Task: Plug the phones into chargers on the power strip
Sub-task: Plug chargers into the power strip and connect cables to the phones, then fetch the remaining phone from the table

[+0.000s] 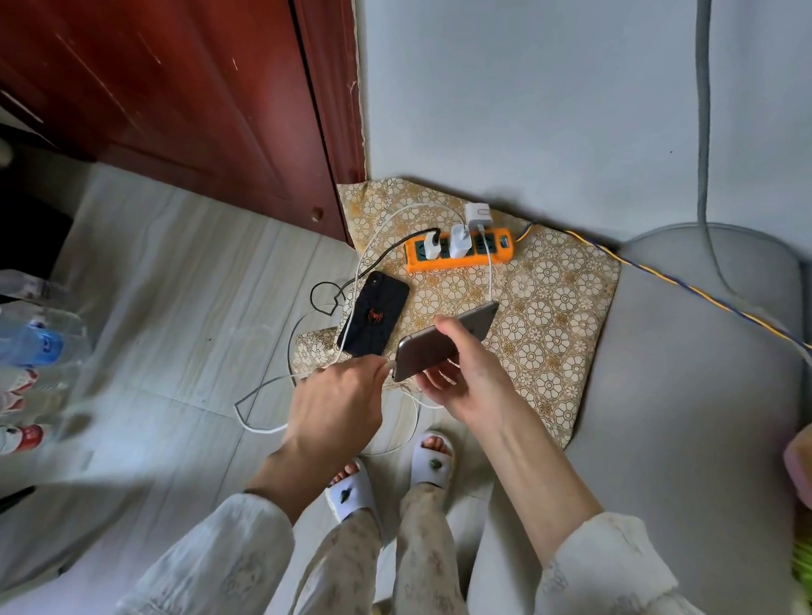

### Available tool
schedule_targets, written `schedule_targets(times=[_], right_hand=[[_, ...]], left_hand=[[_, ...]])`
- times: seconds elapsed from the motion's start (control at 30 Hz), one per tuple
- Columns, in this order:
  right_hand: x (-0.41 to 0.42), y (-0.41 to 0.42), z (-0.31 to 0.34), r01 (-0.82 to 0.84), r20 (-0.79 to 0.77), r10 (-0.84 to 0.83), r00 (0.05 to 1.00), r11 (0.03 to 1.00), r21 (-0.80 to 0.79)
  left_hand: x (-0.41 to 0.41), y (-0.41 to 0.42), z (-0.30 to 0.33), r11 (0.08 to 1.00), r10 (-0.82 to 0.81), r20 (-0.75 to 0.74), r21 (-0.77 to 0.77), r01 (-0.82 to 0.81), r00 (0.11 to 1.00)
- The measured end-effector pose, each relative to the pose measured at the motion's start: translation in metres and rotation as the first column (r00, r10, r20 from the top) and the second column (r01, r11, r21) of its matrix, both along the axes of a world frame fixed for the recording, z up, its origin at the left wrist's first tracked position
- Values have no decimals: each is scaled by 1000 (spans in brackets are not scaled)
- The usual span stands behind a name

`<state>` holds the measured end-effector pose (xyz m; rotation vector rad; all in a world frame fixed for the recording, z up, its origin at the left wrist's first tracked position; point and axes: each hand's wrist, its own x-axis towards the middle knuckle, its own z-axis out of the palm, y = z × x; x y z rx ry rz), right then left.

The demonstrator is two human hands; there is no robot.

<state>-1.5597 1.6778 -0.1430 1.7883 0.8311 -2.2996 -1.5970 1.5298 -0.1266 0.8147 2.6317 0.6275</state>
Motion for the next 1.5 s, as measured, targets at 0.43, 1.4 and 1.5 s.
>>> schedule_targets(times=[0.43,1.4,1.5], right_hand=[[-42,31,-113,-827,608,564,560,425,368],[-20,-50,-20,-870,391,850,353,145,470],[-24,-68,30,-824,331,910,247,18,567]], left_hand=[[-6,-60,-94,864,-16,294,-477,162,956],[-9,-160,-53,919,339,428,-343,-197,838],[11,-170,-8,880,475,340,-212,-426,812]])
